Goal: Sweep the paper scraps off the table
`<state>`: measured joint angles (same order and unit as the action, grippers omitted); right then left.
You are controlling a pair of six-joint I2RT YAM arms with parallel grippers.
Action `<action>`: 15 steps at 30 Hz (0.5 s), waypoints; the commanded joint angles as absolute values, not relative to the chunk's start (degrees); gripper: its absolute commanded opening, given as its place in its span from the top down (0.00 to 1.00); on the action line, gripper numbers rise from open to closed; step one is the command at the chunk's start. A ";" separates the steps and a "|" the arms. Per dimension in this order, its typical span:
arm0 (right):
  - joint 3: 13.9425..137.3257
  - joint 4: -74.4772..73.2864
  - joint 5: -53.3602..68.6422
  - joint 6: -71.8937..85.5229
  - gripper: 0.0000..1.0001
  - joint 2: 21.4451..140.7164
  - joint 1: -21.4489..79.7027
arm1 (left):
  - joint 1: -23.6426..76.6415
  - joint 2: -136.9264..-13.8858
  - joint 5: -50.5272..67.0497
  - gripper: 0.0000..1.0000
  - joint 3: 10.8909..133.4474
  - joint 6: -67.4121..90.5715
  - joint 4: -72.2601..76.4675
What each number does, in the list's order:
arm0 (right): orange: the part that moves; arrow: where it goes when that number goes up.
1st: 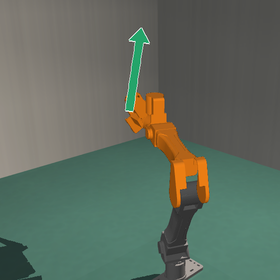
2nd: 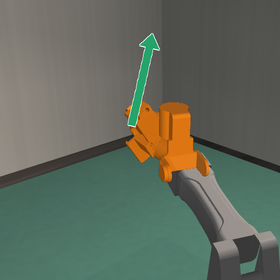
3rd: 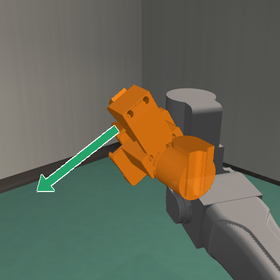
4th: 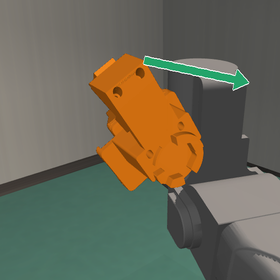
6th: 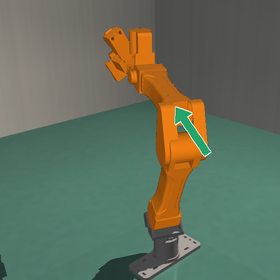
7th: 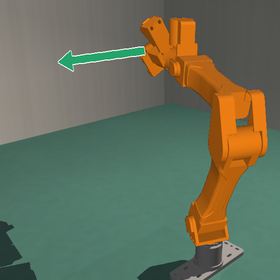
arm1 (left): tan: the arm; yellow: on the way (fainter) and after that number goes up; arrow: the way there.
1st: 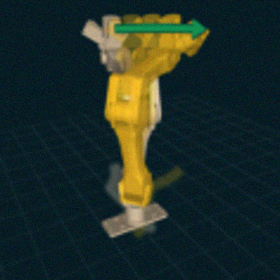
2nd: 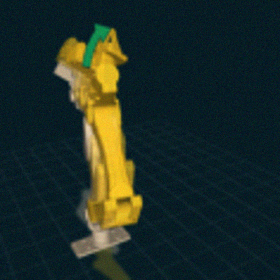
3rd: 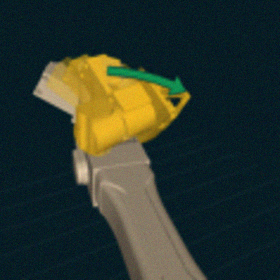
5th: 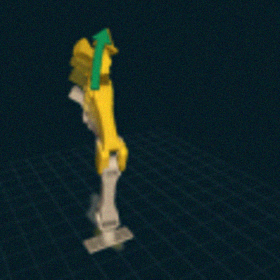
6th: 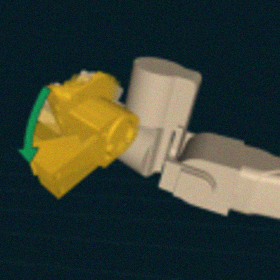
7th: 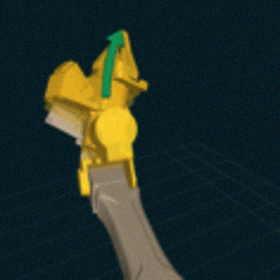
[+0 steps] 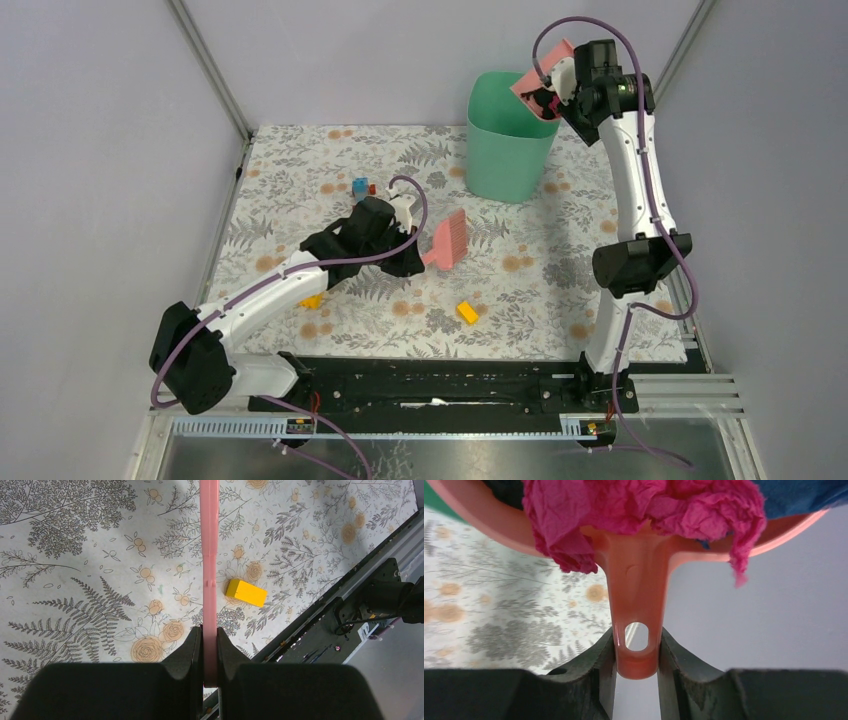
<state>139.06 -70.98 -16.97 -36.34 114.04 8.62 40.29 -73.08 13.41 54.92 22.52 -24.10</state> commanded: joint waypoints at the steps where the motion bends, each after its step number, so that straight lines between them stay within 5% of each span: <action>1: 140.37 -64.61 -26.01 -44.09 1.00 114.22 9.40 | 40.16 -72.64 14.76 1.00 55.28 22.50 -21.18; 15: 132.89 -44.43 -44.31 -74.70 1.00 114.78 14.88 | 40.20 -73.86 16.49 1.00 55.47 22.59 -21.45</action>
<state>134.98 -52.86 -36.07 -62.28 114.65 12.80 40.29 -73.63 14.90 54.92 22.52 -24.10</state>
